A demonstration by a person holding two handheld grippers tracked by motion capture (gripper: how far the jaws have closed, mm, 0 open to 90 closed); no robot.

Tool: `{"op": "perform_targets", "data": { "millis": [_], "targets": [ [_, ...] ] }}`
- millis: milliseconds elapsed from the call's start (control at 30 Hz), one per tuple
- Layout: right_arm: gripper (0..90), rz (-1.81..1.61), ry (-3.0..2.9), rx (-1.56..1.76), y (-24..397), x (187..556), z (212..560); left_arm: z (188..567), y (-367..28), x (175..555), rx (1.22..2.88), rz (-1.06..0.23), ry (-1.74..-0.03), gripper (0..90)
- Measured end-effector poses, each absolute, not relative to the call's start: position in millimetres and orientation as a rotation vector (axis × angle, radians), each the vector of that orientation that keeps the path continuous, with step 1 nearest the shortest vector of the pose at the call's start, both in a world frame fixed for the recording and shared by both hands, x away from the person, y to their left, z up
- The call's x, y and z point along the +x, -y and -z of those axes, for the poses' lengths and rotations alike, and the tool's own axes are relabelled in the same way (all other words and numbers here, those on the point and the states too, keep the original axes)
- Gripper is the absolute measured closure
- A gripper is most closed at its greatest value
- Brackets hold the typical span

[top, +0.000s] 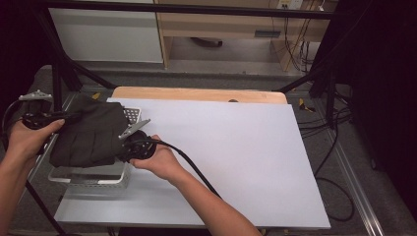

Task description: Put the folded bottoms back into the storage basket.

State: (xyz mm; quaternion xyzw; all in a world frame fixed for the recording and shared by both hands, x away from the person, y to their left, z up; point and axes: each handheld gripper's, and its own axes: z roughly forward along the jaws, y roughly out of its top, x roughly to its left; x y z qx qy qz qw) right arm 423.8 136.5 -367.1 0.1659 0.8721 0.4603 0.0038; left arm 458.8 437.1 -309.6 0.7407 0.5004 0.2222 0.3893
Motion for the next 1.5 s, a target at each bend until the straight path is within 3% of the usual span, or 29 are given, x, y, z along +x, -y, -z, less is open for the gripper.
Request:
{"op": "perform_targets", "data": {
  "millis": [67, 133, 333, 667, 1267, 1500],
  "targets": [
    [57.8, -1.406, -2.726, 0.53, -139, 421, 366, 308, -436, 461, 1.842, -0.627, -1.279, 54.4],
    [44.1, -1.363, -2.74, 0.542, -139, 416, 362, 303, -433, 461, 1.812, -0.667, -1.282, 42.1],
    [30.6, -1.372, -2.677, 0.539, -114, 409, 346, 293, -415, 457, 1.831, -0.691, -1.238, 35.1],
    [22.4, -1.401, -2.612, 0.637, -85, 418, 339, 287, -386, 445, 1.901, -0.707, -1.164, 30.3],
    [13.0, -1.413, -2.52, 0.755, -36, 434, 318, 289, -358, 415, 1.852, -0.661, -1.149, 12.3],
    [9.8, -1.42, -2.456, 0.794, -21, 437, 310, 295, -349, 402, 1.824, -0.642, -1.153, 9.2]
  ]
}}
